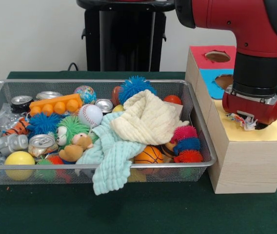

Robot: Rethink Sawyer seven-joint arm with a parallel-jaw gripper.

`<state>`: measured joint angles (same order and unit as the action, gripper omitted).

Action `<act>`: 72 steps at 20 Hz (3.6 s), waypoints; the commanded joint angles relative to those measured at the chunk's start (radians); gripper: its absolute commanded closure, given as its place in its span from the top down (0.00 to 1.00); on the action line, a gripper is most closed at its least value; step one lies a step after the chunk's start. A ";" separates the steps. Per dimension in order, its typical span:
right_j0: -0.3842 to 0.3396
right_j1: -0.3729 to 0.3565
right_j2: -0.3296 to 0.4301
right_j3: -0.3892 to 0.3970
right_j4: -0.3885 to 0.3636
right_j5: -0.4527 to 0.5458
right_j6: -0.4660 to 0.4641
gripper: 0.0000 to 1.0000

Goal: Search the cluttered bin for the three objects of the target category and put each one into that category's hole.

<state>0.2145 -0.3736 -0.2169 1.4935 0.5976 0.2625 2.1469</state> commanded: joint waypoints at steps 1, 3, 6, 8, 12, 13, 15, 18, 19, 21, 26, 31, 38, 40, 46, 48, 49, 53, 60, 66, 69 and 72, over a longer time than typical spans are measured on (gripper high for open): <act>-0.051 0.130 0.085 0.128 -0.064 0.025 0.104 0.00; -0.055 0.097 0.079 0.139 -0.066 0.080 0.093 0.00; -0.059 0.038 0.057 0.146 -0.073 0.198 0.082 0.00; -0.066 0.001 0.044 0.139 -0.086 0.276 0.069 0.00; -0.078 -0.055 0.022 0.114 -0.120 0.404 0.060 0.00; -0.081 -0.066 0.016 0.107 -0.128 0.432 0.061 0.00; -0.082 -0.094 0.004 0.098 -0.144 0.485 0.065 0.00; -0.084 -0.127 -0.015 0.073 -0.165 0.554 0.078 0.00; -0.085 -0.133 -0.016 0.068 -0.169 0.568 0.082 0.00; -0.084 -0.148 -0.019 0.062 -0.175 0.591 0.089 0.00; -0.088 -0.168 -0.015 0.062 -0.187 0.622 0.092 0.00; -0.098 -0.175 -0.005 0.062 -0.202 0.631 0.092 0.00; -0.110 -0.176 0.017 0.062 -0.215 0.625 0.100 0.00; -0.112 -0.175 0.022 0.062 -0.218 0.623 0.104 0.00; -0.116 -0.169 0.012 0.046 -0.239 0.609 0.110 1.00; -0.109 -0.161 -0.001 0.034 -0.250 0.613 0.126 1.00; -0.114 -0.162 0.004 0.038 -0.247 0.609 0.124 1.00; -0.129 -0.175 0.019 0.040 -0.243 0.642 0.118 1.00; -0.138 -0.182 0.030 0.033 -0.242 0.681 0.118 1.00; -0.139 -0.187 0.047 0.060 -0.219 0.620 0.125 0.00; -0.143 -0.173 0.052 0.042 -0.215 0.632 0.133 0.00; -0.146 -0.190 0.063 0.050 -0.188 0.662 0.157 0.00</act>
<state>0.1091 -0.5630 -0.2375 1.4835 0.3815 0.8069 2.1469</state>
